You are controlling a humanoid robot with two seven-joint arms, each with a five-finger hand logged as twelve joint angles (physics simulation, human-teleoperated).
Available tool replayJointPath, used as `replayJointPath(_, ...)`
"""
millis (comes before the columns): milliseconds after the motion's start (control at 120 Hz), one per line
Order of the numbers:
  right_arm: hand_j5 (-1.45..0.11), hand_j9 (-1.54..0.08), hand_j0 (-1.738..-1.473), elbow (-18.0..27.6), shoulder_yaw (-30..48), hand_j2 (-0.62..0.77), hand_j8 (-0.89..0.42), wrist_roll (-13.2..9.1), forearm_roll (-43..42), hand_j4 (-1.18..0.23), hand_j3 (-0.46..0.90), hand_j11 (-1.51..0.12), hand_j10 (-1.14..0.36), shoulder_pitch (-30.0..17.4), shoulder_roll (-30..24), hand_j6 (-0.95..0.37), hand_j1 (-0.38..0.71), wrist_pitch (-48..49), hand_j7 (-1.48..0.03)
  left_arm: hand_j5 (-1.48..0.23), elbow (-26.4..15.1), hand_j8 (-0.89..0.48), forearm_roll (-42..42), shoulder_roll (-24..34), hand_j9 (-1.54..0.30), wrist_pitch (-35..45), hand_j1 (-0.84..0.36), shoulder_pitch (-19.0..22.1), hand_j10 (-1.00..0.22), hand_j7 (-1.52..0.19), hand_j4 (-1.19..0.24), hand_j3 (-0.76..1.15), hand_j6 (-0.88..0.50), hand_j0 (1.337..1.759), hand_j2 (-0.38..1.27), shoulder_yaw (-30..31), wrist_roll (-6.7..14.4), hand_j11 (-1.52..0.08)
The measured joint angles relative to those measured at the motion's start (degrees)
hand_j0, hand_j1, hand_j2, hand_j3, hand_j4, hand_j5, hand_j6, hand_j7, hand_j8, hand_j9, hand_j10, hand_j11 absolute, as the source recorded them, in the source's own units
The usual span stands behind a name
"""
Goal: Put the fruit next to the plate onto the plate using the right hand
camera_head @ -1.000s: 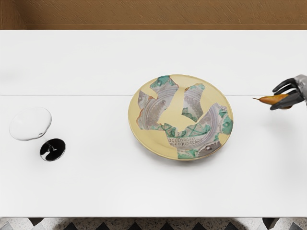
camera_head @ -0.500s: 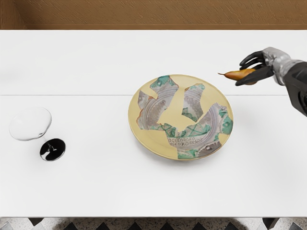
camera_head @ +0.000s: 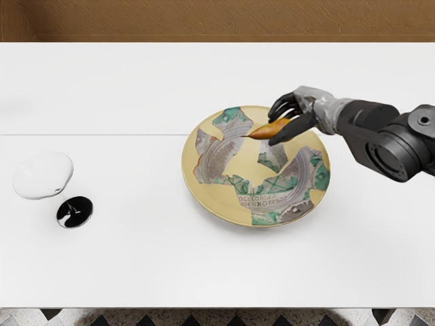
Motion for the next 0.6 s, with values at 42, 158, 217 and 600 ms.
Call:
replayJointPath(42,-1.16,-1.17,-1.651,-0.49,-0.18,0.22,-0.39,0.01,-0.2,-0.86,0.0,-1.21,-0.52,-0.24,1.37,-0.55,0.28,0.02,-1.13,-0.03,0.0,-0.02,0.0,0.0,-0.03,0.0,0.32,0.0,-0.02,-0.03,-0.02,0.0,-0.02,1.658,0.0,0.0,0.0,-0.03)
replayJointPath(158,-1.17,-1.15,-1.651,-2.32,-0.52,0.26,-0.37,0.05,-1.53,-0.86,0.0,-1.2,-0.51,-1.58,5.03,-0.56,0.3,0.01,-1.13,-0.03,0.0,-0.02,-0.01,0.0,-0.03,0.0,0.32,0.0,-0.02,-0.03,-0.02,0.0,-0.02,1.658,0.0,0.0,0.0,-0.03)
replayJointPath(217,-1.18,-1.15,-1.651,-3.15,-0.59,0.32,-0.35,0.08,-2.59,-0.85,0.0,-1.2,-0.49,-2.67,6.37,-0.55,0.33,0.05,-1.13,-0.03,0.0,-0.02,-0.01,0.0,-0.03,0.0,0.32,0.0,-0.02,-0.03,-0.02,0.0,-0.02,1.658,0.0,0.0,0.0,-0.03)
replayJointPath(600,-1.2,-1.14,-1.647,-5.24,-0.67,0.48,-0.32,0.22,-6.57,-0.84,0.0,-1.2,-0.45,-7.03,9.77,-0.53,0.41,0.02,-1.13,-0.03,0.0,-0.02,-0.02,0.0,-0.03,0.0,0.32,0.0,-0.02,-0.03,-0.02,0.0,-0.02,1.658,0.0,-0.01,0.0,-0.03)
